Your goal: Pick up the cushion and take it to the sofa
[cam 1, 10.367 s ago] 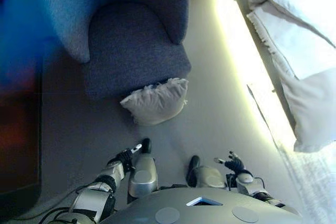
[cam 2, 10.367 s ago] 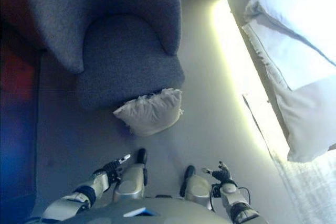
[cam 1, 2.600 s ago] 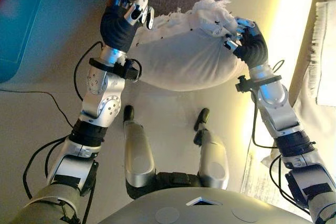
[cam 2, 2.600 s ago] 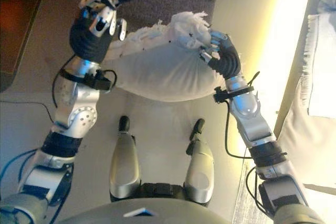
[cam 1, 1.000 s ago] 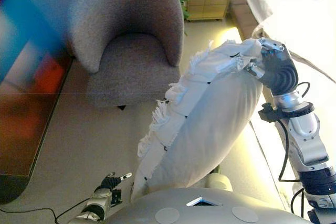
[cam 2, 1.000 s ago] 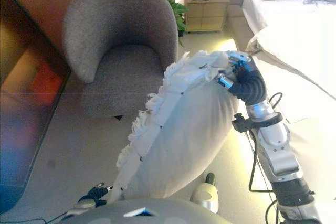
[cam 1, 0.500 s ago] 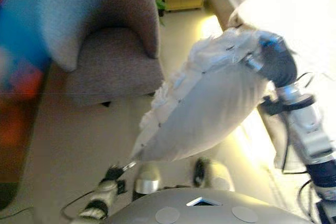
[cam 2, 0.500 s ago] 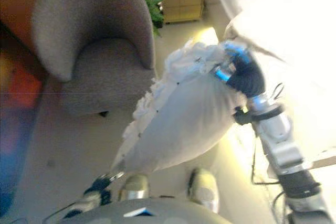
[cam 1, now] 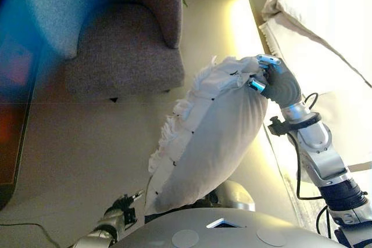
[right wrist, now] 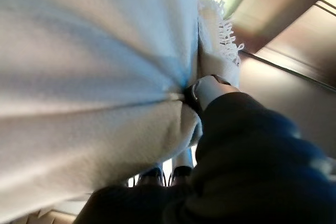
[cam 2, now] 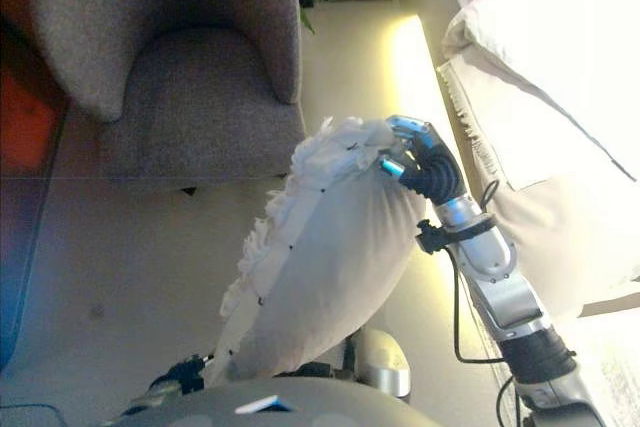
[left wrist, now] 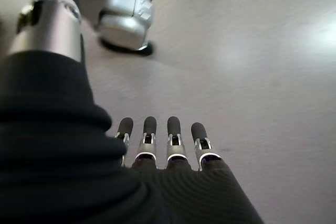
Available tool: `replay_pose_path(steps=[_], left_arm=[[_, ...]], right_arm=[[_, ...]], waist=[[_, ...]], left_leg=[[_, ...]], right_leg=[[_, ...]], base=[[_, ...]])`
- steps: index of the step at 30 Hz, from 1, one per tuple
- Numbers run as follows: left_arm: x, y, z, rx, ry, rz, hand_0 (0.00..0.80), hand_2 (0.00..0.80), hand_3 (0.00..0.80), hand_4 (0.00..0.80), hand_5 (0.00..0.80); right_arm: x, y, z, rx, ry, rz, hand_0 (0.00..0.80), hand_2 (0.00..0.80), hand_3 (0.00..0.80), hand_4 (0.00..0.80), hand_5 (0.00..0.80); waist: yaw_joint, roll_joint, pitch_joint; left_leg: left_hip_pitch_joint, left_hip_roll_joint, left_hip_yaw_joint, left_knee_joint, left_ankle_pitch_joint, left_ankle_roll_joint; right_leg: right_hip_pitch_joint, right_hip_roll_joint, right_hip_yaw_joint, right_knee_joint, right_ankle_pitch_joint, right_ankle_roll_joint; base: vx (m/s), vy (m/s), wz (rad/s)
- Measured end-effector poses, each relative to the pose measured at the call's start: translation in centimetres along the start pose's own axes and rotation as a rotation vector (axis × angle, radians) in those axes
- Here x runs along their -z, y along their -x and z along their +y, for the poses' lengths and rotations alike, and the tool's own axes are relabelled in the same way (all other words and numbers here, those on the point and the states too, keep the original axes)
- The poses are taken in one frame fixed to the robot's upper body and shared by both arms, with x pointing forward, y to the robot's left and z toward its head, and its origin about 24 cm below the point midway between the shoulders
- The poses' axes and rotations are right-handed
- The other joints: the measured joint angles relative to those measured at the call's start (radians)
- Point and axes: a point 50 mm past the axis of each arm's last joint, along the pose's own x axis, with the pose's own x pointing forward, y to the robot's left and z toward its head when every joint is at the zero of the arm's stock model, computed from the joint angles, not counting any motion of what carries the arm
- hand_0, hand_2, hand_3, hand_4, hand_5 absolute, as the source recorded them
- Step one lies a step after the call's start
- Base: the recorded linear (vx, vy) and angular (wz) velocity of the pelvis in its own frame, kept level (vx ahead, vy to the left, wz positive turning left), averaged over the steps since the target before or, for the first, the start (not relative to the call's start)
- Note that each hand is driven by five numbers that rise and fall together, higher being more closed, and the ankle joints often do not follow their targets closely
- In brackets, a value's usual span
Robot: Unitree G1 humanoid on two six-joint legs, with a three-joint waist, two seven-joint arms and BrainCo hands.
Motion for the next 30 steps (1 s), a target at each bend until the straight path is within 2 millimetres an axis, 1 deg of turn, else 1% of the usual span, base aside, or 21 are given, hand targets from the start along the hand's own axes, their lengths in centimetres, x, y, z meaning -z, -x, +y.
replay_pose_path(steps=[1,2,3,4,5,7,9,11,13,14,16,17,18,21,22,23,24,25,27,29,30], left_arm=[[-0.3,-0.1,1.0,-0.028,0.017,0.001,0.0,0.0,0.0,0.0,0.0],[-0.5,-0.2,1.1,-0.032,0.05,0.015,0.0,0.0,0.0,0.0,0.0],[0.3,-0.1,1.4,-0.04,0.067,0.046,0.0,0.0,0.0,0.0,0.0],[1.0,0.1,1.6,-0.044,0.067,0.06,0.0,0.0,0.0,0.0,0.0],[1.3,0.2,1.9,-0.048,0.066,0.055,0.0,0.0,0.0,0.0,0.0],[0.5,0.2,1.7,-0.029,0.049,0.001,0.0,0.0,0.0,0.0,0.0],[-1.5,0.2,2.0,-0.01,-0.047,-0.082,0.0,0.0,0.0,0.0,0.0],[-3.6,0.1,1.8,0.009,-0.101,-0.146,0.0,0.0,0.0,0.0,0.0],[-4.1,0.1,1.2,0.024,-0.106,-0.16,0.0,0.0,0.0,0.0,0.0],[-3.7,0.1,0.6,0.037,-0.1,-0.151,0.0,0.0,0.0,0.0,0.0],[-2.7,0.1,-0.7,0.065,-0.088,-0.124,0.0,0.0,0.0,0.0,0.0],[-2.5,0.1,-1.3,0.075,-0.1,-0.112,0.0,0.0,0.0,0.0,0.0],[-2.6,0.1,-1.5,0.081,-0.118,-0.111,0.0,0.0,0.0,0.0,0.0],[-3.5,-0.1,-1.8,0.089,-0.18,-0.116,0.0,0.0,0.0,0.0,0.0],[-3.3,-0.1,-1.7,0.091,-0.188,-0.111,0.0,0.0,0.0,0.0,0.0],[-2.9,-0.1,-1.3,0.087,-0.194,-0.098,0.0,0.0,0.0,0.0,0.0],[-2.4,-0.1,-1.4,0.092,-0.202,-0.083,0.0,0.0,0.0,0.0,0.0],[-1.8,-0.1,-2.3,0.118,-0.209,-0.065,0.0,0.0,0.0,0.0,0.0],[0.4,0.3,-4.0,0.172,-0.207,-0.013,0.0,0.0,0.0,0.0,0.0],[0.9,0.4,-4.1,0.18,-0.207,0.0,0.0,0.0,0.0,0.0,0.0],[0.2,0.2,-4.0,0.175,-0.211,-0.012,0.0,0.0,0.0,0.0,0.0]], right_arm=[[-0.5,-0.2,-0.1,0.001,0.002,-0.023,0.8,0.8,0.8,0.8,0.8],[-0.7,-0.2,-0.2,0.01,-0.006,-0.039,0.8,0.8,0.8,0.8,0.8],[-0.8,-0.3,0.0,0.011,-0.024,-0.048,0.8,0.8,0.8,0.8,0.8],[-0.7,-0.1,0.0,0.011,-0.029,-0.043,0.8,0.8,0.8,0.8,0.8],[-0.6,0.1,0.0,0.015,-0.05,-0.03,0.8,0.8,0.8,0.8,0.8],[-0.2,0.7,0.2,0.019,-0.07,-0.004,0.8,0.8,0.8,0.8,0.8],[0.0,1.2,0.7,0.037,-0.095,0.011,0.8,0.8,0.8,0.8,0.8],[-0.1,1.0,0.7,0.075,-0.085,0.0,0.8,0.8,0.8,0.8,0.8],[-0.4,0.5,0.7,0.085,-0.076,-0.025,0.8,0.8,0.8,0.8,0.8],[-0.7,0.4,0.7,0.086,-0.068,-0.035,0.8,0.8,0.8,0.8,0.8],[-1.0,0.4,0.8,0.085,-0.048,-0.047,0.8,0.8,0.8,0.8,0.8],[-1.0,0.6,0.8,0.098,-0.037,-0.051,0.8,0.8,0.8,0.8,0.8],[-1.0,0.7,0.8,0.109,-0.028,-0.053,0.8,0.8,0.8,0.8,0.8],[-0.7,1.2,0.7,0.133,-0.015,-0.034,0.8,0.8,0.8,0.8,0.8],[-0.6,1.2,0.7,0.132,-0.016,-0.029,0.8,0.8,0.8,0.8,0.8],[-0.4,1.5,0.7,0.133,-0.022,-0.018,0.8,0.8,0.8,0.8,0.8],[-0.2,1.7,0.5,0.135,-0.02,-0.003,0.8,0.8,0.8,0.8,0.8],[0.0,1.8,-0.1,0.144,-0.012,0.007,0.8,0.8,0.8,0.8,0.8],[0.1,2.4,-0.7,0.147,0.006,0.036,0.8,0.8,0.8,0.8,0.8],[0.2,2.6,-1.0,0.137,0.025,0.049,0.8,0.8,0.8,0.8,0.8],[0.3,2.5,-1.0,0.136,0.021,0.051,0.8,0.8,0.8,0.8,0.8]], waist=[[0.005,-0.043,-0.006],[0.003,-0.044,0.002],[0.019,-0.044,-0.001],[0.018,-0.056,-0.003],[0.019,-0.091,0.001],[0.021,-0.109,-0.014],[0.02,-0.15,-0.054],[0.022,-0.148,-0.073],[0.02,-0.111,-0.08],[0.014,-0.079,-0.09],[-0.035,0.003,-0.114],[-0.077,0.031,-0.119],[-0.101,0.042,-0.118],[-0.169,0.022,-0.11],[-0.171,0.001,-0.114],[-0.169,-0.029,-0.119],[-0.169,-0.038,-0.118],[-0.166,-0.019,-0.106],[-0.181,0.017,-0.099],[-0.207,0.043,-0.095],[-0.2,0.036,-0.084]], left_leg=[[-0.059,-0.02,0.006,0.135,-0.076,0.013],[-0.107,-0.021,-0.029,0.216,-0.1,0.007],[-0.124,-0.027,-0.059,0.23,-0.104,0.0],[-0.107,-0.035,-0.088,0.196,-0.104,-0.014],[-0.097,-0.073,-0.061,0.209,-0.134,0.014],[-0.09,-0.112,-0.047,0.251,-0.193,0.044],[-0.074,-0.163,-0.061,0.203,-0.182,0.06],[-0.035,-0.174,-0.076,0.127,-0.15,0.071],[0.049,-0.169,-0.083,0.004,-0.13,0.086],[0.099,-0.166,-0.118,-0.069,-0.1,0.083],[0.174,-0.143,-0.19,-0.188,-0.068,0.082],[0.196,-0.136,-0.226,-0.211,-0.066,0.084],[0.208,-0.135,-0.256,-0.217,-0.071,0.078],[0.238,-0.14,-0.342,-0.213,-0.108,0.03],[0.257,-0.14,-0.362,-0.214,-0.122,0.01],[0.282,-0.143,-0.386,-0.219,-0.14,-0.018],[0.311,-0.13,-0.383,-0.203,-0.159,-0.05],[0.273,-0.135,-0.331,-0.048,-0.207,-0.048],[0.245,-0.171,-0.249,0.111,-0.276,0.0],[0.312,-0.161,-0.214,0.031,-0.324,0.03],[0.349,-0.148,-0.213,-0.015,-0.343,0.034]], right_leg=[[0.043,-0.035,0.044,-0.076,-0.094,0.03],[0.071,-0.041,0.044,-0.092,-0.107,0.04],[0.089,-0.053,0.053,-0.117,-0.107,0.042],[0.106,-0.075,0.057,-0.104,-0.102,0.072],[0.101,-0.124,0.061,-0.055,-0.113,0.1],[0.084,-0.156,0.074,0.055,-0.08,0.143],[0.042,-0.153,0.161,0.137,-0.024,0.176],[0.015,-0.116,0.192,0.178,0.005,0.181],[-0.037,-0.074,0.184,0.175,-0.009,0.156],[-0.075,-0.055,0.158,0.148,-0.017,0.142],[-0.173,-0.01,0.123,0.06,-0.004,0.114],[-0.211,-0.008,0.104,-0.017,0.038,0.091],[-0.251,-0.017,0.105,-0.082,0.093,0.086],[-0.295,-0.092,0.117,-0.387,0.294,0.139],[-0.29,-0.114,0.11,-0.452,0.308,0.148],[-0.275,-0.143,0.097,-0.479,0.279,0.155],[-0.274,-0.147,0.074,-0.455,0.324,0.16],[-0.278,-0.133,0.061,-0.418,0.332,0.168],[-0.26,-0.103,0.053,-0.382,0.339,0.157],[-0.246,-0.064,0.02,-0.324,0.371,0.111],[-0.25,-0.059,0.017,-0.271,0.376,0.086]], base=[[1.041,0.477,0.12],[0.958,0.394,-0.12],[0.906,0.33,-0.28],[0.871,0.243,-0.38],[0.781,0.163,-0.08],[0.719,0.095,0.42],[0.533,0.084,0.73],[0.502,0.072,0.52],[0.494,0.036,0.0],[0.453,-0.006,-0.27],[0.479,-0.069,0.04],[0.559,-0.138,0.55],[0.63,-0.169,0.77],[0.654,-0.183,0.91],[0.648,-0.203,0.96],[0.658,-0.224,0.79],[0.704,-0.256,0.68],[0.726,-0.286,0.46],[0.706,-0.308,0.55],[0.727,-0.341,0.74],[0.714,-0.291,0.45]])
